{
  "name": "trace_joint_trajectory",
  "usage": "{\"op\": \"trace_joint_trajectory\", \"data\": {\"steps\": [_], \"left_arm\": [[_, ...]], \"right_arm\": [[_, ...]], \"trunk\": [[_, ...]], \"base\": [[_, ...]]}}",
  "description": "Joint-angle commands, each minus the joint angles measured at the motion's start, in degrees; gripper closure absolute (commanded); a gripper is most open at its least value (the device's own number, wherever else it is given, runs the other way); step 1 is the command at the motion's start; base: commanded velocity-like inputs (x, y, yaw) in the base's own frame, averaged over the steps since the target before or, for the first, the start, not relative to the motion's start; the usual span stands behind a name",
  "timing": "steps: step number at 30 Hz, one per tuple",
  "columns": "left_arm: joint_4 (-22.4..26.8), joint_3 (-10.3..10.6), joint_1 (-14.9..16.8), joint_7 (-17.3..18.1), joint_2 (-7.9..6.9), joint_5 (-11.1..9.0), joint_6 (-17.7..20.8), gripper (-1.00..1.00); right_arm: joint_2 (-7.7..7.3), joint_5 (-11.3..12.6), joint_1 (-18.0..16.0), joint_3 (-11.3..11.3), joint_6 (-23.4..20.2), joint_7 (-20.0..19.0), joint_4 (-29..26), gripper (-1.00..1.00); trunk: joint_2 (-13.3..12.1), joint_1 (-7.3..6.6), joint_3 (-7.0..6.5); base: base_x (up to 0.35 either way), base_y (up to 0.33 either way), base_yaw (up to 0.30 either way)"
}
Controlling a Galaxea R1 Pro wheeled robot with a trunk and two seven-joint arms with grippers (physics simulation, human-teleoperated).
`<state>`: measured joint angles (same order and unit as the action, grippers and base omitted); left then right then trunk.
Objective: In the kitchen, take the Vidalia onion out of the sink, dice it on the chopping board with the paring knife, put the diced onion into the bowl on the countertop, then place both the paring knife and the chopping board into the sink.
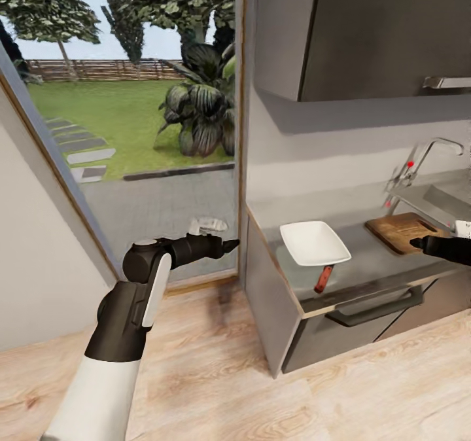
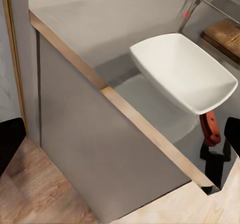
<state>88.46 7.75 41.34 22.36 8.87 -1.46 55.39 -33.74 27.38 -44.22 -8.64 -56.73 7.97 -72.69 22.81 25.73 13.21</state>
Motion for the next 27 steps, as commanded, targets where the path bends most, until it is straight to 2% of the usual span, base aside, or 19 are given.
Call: {"op": "trace_joint_trajectory", "data": {"steps": [1, 3, 6, 16, 20, 27], "left_arm": [[0.05, -0.04, 0.05, 0.05, 0.01, -0.12, 0.33, -1.00], [0.05, 0.08, 0.05, 0.05, 0.01, -0.12, 0.33, -1.00], [0.05, 0.21, 0.03, 0.05, 0.07, -0.12, 0.33, -1.00], [0.05, 0.20, 0.03, 0.05, 0.10, -0.12, 0.33, -1.00], [0.05, 0.16, 0.02, 0.05, 0.10, -0.12, 0.33, -1.00], [0.05, 0.10, 0.02, 0.05, 0.10, -0.12, 0.33, -1.00]], "right_arm": [[0.26, 0.57, -0.08, 0.03, -0.23, 0.63, 0.18, -1.00], [1.24, 0.57, -0.08, 0.06, -0.17, 1.24, 0.88, -1.00], [1.71, 0.57, -0.08, 0.08, -0.08, 1.61, 1.16, -1.00], [1.83, 0.57, -0.08, 0.04, -0.05, 1.70, 1.24, -1.00], [1.83, 0.57, -0.08, 0.06, -0.05, 1.70, 1.24, -1.00], [1.83, 0.57, -0.08, 0.06, -0.05, 1.70, 1.24, -1.00]], "trunk": [[0.11, 0.06, 0.06], [0.11, 0.06, -0.02], [0.11, 0.06, -0.06], [0.11, 0.06, -0.07], [0.11, 0.06, -0.09], [0.11, 0.06, -0.35]], "base": [[0.234, 0.253, -0.148], [0.236, 0.253, -0.123], [0.177, 0.177, -0.043], [0.016, 0.035, -0.003], [0.044, 0.249, -0.024], [0.077, 0.201, -0.192]]}}
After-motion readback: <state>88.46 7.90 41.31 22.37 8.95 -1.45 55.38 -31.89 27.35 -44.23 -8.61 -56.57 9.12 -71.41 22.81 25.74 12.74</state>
